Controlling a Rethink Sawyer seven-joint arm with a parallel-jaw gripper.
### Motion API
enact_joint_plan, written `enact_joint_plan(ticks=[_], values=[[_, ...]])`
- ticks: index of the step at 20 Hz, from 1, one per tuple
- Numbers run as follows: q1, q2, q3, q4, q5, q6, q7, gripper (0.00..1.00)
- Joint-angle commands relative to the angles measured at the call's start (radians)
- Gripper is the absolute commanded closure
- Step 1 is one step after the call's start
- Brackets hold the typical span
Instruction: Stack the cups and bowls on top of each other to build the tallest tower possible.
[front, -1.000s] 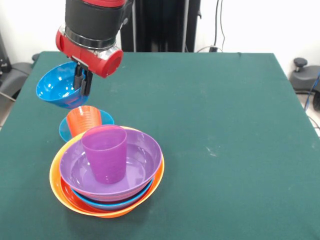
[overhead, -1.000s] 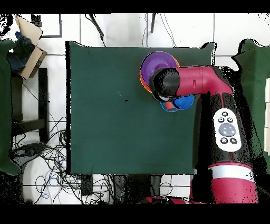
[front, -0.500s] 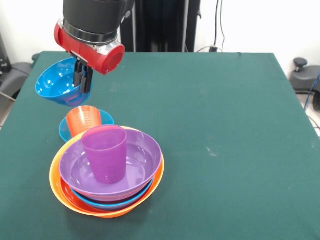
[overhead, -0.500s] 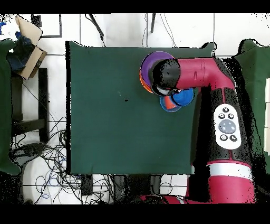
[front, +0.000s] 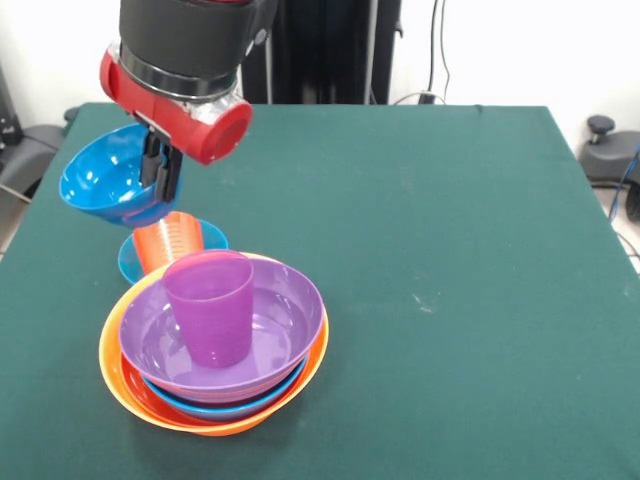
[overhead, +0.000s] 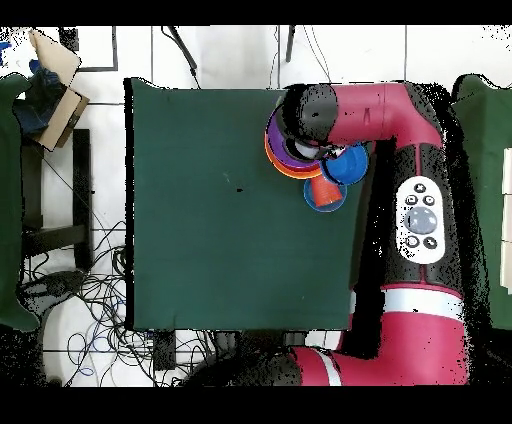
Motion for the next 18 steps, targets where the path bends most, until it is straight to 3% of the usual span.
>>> enact_joint_plan(ticks=[1,11,18], values=[[0.058,0.074,0.004,-0.08,0.002,0.076,0.025,1.0],[0.104,0.096,-0.036,-0.089,0.068,0.086,0.088,1.0],[0.115,0.097,-0.073,-0.055,0.102,0.039,0.1,1.0]])
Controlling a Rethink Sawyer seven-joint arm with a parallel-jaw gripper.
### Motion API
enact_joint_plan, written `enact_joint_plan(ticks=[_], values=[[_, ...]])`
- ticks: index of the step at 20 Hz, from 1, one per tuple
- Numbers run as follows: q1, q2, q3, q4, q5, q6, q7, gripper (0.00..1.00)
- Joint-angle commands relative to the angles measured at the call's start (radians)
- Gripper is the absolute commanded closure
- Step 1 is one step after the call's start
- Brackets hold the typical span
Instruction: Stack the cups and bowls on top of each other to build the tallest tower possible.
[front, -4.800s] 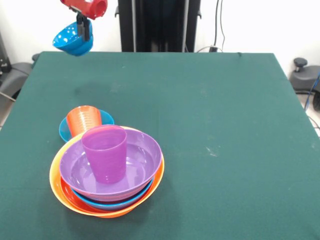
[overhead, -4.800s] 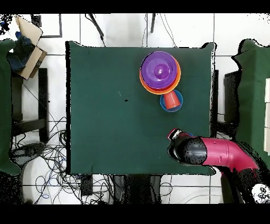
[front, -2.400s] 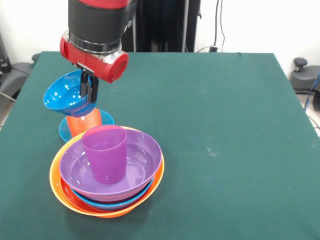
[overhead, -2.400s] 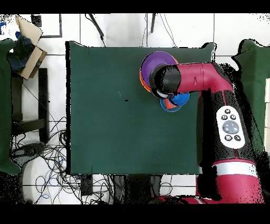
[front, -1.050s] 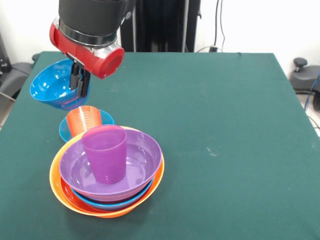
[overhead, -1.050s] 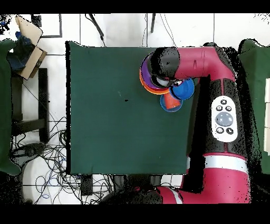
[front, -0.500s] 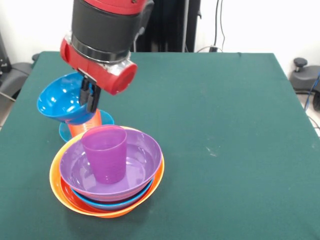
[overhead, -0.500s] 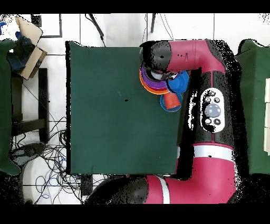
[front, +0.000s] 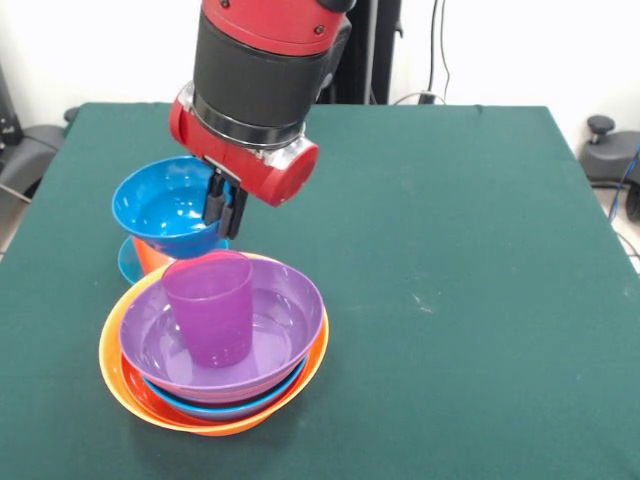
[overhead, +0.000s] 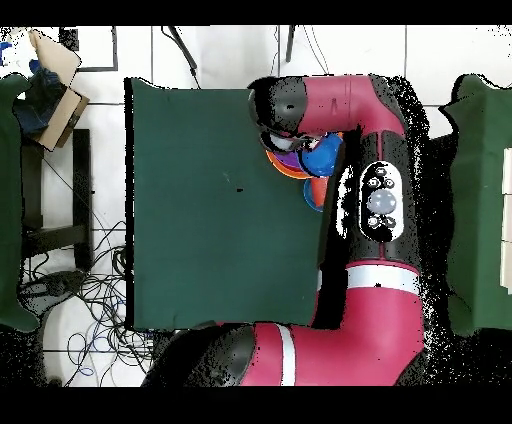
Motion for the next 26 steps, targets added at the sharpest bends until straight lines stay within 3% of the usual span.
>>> enact_joint_plan(ticks=[1,8,14,21,26], values=[[0.032,0.018,-0.02,0.016,0.019,0.034,0.098,1.0],[0.049,0.033,-0.063,0.013,0.01,-0.042,0.109,1.0],[0.053,0.044,-0.082,-0.072,-0.005,0.079,0.002,1.0],[0.049,0.06,-0.078,-0.124,0.021,0.125,-0.037,1.0],[0.046,0.052,-0.067,-0.108,0.049,0.114,-0.041,1.0]])
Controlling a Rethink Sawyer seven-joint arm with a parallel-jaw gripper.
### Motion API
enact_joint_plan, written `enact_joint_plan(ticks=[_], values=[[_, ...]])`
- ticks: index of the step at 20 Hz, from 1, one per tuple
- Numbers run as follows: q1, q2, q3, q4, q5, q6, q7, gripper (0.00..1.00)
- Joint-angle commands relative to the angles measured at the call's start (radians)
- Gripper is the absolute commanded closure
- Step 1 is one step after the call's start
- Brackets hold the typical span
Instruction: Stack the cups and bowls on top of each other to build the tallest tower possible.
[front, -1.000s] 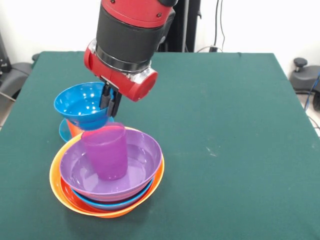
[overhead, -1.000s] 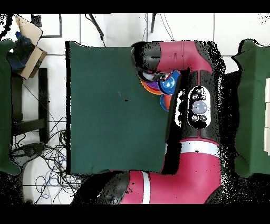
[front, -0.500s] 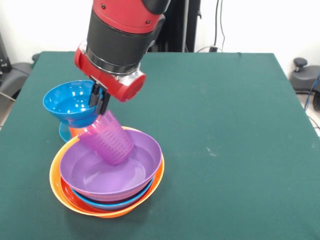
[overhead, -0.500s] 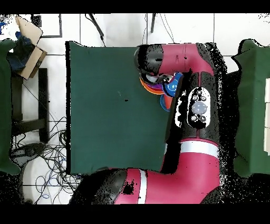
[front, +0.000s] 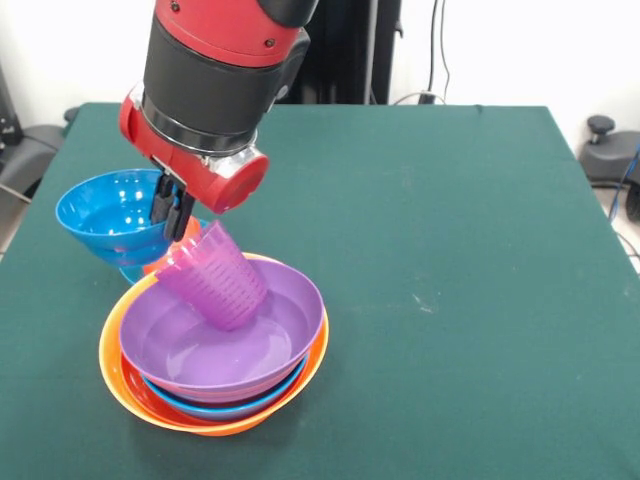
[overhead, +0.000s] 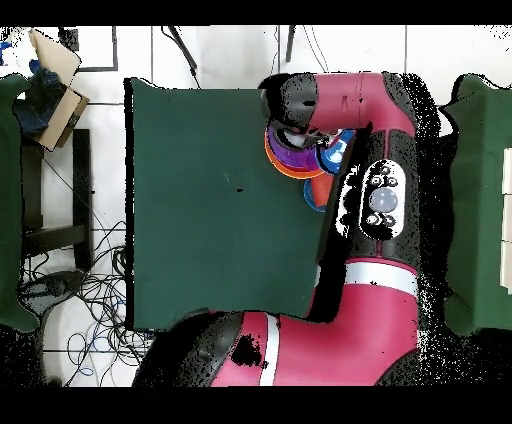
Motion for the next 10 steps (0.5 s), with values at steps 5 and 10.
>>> enact_joint_plan(ticks=[5,10], values=[[0.017,-0.006,0.058,0.024,0.083,0.074,-0.021,1.0],[0.041,0.004,0.026,0.006,0.113,0.151,0.021,1.0]])
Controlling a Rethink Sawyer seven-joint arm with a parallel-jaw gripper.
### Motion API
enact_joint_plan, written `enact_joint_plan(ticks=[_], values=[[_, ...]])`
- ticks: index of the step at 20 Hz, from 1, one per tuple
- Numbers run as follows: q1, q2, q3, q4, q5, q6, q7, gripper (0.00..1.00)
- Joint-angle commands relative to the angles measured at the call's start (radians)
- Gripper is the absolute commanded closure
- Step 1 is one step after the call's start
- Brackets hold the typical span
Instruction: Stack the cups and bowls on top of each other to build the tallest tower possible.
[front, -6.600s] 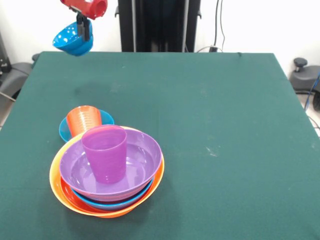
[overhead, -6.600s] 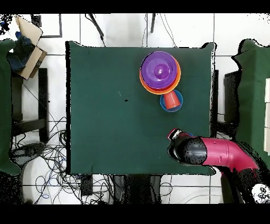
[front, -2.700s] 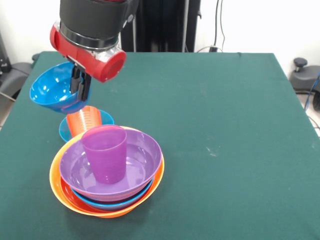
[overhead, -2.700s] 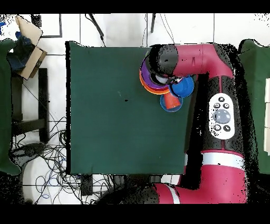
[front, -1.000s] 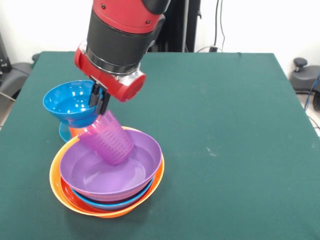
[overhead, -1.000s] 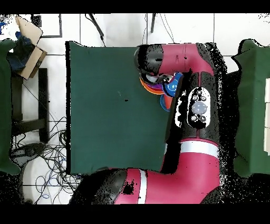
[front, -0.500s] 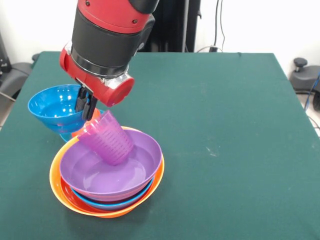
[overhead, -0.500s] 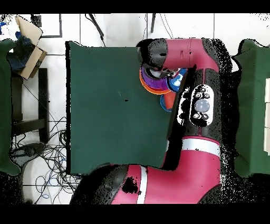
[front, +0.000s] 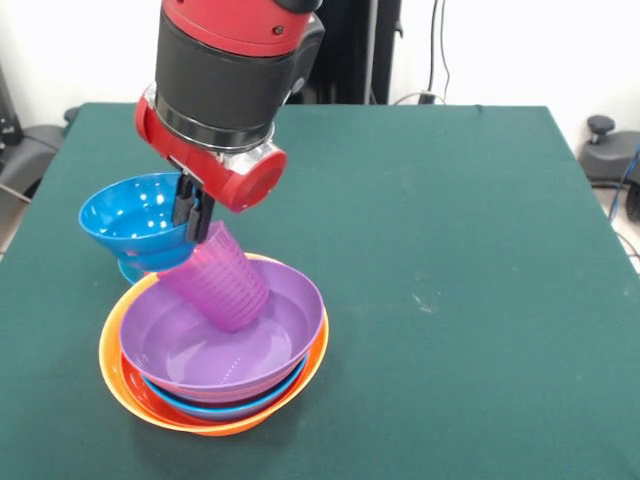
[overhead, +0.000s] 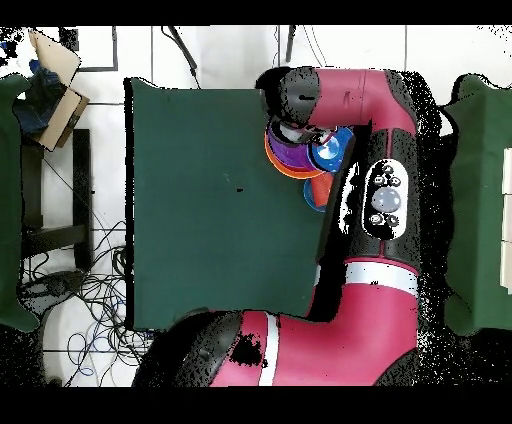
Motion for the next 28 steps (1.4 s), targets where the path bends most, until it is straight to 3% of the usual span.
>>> enact_joint_plan(ticks=[1,28], values=[[0.042,0.002,0.023,0.013,0.035,0.142,0.024,1.0],[0.05,0.032,0.018,0.059,0.167,0.014,0.061,1.0]])
